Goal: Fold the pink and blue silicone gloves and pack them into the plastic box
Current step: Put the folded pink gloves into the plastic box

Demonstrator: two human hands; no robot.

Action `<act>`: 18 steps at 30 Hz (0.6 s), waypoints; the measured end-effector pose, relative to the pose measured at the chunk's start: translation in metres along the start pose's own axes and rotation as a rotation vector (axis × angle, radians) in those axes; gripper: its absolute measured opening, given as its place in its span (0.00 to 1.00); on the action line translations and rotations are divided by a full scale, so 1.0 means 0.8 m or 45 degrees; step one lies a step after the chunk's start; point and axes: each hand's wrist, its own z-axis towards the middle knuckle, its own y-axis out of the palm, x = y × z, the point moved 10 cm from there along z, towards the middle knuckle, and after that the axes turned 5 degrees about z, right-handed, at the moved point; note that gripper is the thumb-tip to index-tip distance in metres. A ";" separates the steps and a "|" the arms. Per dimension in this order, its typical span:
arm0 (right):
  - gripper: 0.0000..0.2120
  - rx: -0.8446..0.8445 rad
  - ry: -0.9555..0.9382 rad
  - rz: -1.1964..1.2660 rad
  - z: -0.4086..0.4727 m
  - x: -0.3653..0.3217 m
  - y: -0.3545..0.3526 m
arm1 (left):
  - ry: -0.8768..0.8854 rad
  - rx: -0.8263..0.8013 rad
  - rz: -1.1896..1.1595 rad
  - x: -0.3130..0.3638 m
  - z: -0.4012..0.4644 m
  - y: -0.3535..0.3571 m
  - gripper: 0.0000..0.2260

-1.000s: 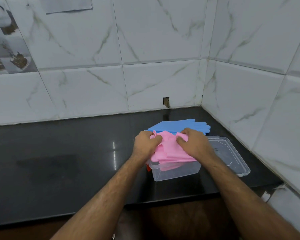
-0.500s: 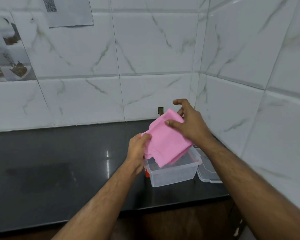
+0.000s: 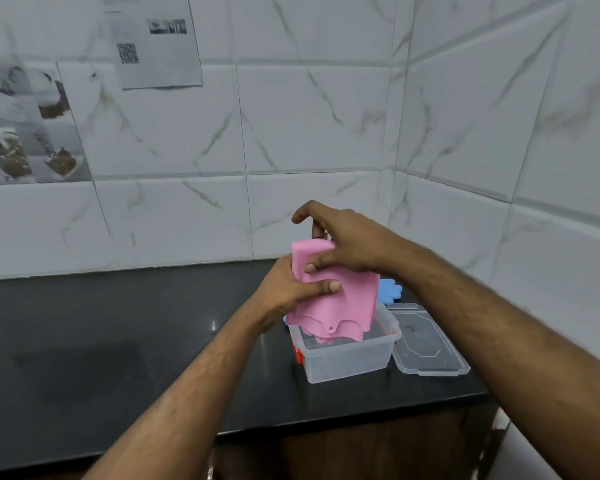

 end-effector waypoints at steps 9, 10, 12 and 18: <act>0.25 0.019 0.273 0.128 -0.020 0.057 -0.004 | -0.228 -0.052 -0.176 -0.025 -0.008 0.007 0.22; 0.22 -0.038 0.306 0.104 -0.023 0.061 0.000 | -0.248 -0.059 -0.187 -0.026 -0.007 0.007 0.22; 0.20 -0.166 0.332 0.164 -0.030 0.066 0.012 | -0.283 -0.090 -0.211 -0.030 -0.006 0.009 0.21; 0.21 -0.071 0.338 0.174 -0.026 0.072 -0.001 | -0.299 -0.164 -0.498 -0.054 -0.010 0.020 0.21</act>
